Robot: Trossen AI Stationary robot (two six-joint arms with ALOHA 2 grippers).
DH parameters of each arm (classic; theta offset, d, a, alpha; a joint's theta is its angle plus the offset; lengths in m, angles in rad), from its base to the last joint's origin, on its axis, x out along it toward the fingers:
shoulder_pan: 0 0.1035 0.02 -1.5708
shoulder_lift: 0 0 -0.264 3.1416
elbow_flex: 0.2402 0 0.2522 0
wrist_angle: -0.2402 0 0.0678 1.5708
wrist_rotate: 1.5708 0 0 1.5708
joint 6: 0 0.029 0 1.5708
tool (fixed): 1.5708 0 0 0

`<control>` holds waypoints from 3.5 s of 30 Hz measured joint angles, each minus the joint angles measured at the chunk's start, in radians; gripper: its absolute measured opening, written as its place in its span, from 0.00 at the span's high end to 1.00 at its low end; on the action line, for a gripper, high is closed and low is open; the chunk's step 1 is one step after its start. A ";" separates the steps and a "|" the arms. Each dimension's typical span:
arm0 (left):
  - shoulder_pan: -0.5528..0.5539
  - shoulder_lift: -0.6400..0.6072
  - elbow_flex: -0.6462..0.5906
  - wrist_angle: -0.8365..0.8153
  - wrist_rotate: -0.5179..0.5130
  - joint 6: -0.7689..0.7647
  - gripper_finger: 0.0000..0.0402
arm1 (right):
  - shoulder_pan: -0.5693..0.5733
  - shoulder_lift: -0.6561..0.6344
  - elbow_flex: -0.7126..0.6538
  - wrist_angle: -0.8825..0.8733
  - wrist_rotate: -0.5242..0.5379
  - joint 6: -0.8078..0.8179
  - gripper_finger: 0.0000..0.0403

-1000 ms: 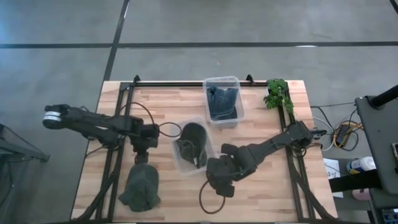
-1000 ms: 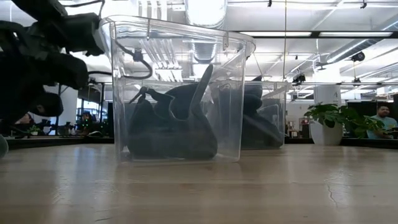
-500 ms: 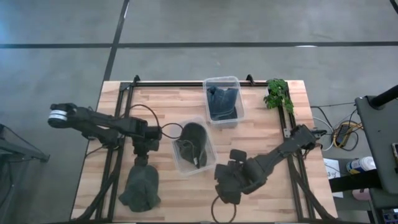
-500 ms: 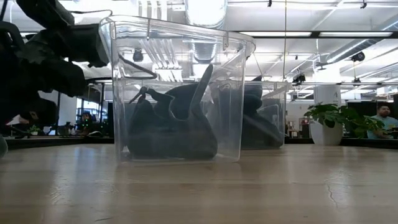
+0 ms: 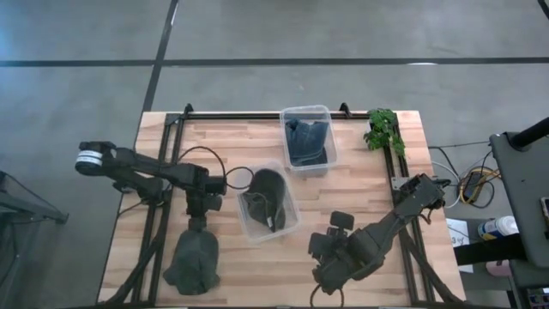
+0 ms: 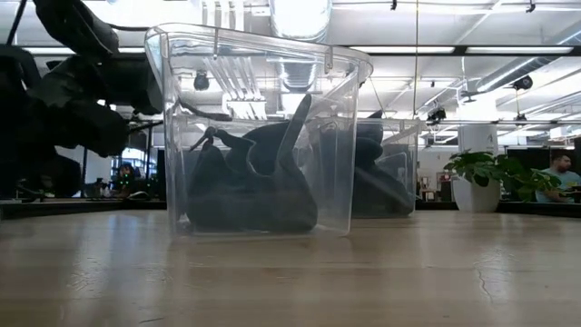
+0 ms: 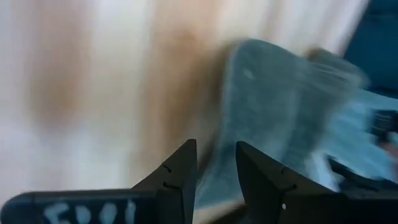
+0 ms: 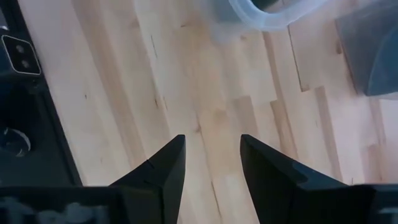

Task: Pick & Place hat
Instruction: Put the black cap into the left transparent bin

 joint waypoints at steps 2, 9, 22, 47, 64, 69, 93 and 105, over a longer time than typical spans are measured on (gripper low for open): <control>-0.005 0.015 -0.002 -0.001 0.102 -0.022 0.74 | 0.003 -0.015 -0.018 0.000 0.000 0.005 0.64; -0.054 0.008 -0.015 -0.005 0.252 -0.049 0.74 | 0.015 -0.063 -0.087 0.000 0.002 0.018 0.63; -0.119 -0.020 -0.015 -0.004 0.249 -0.077 0.74 | 0.017 -0.114 -0.187 0.016 0.079 0.014 0.64; -0.188 -0.148 -0.048 0.107 -0.110 -0.175 0.74 | 0.001 -0.118 -0.176 0.017 0.153 -0.011 0.65; -0.219 -0.147 -0.130 0.252 0.117 -0.290 0.74 | 0.002 -0.119 -0.176 0.015 0.145 -0.008 0.66; -0.217 -0.147 -0.130 0.251 0.008 -0.284 0.74 | -0.004 -0.119 -0.176 0.015 0.145 -0.009 0.65; -0.356 -0.147 -0.146 0.333 -0.011 -0.344 0.74 | -0.012 -0.121 -0.176 0.012 0.149 -0.035 0.67; -0.390 -0.147 -0.168 0.425 0.083 -0.382 0.74 | -0.016 -0.121 -0.176 0.012 0.149 -0.044 0.67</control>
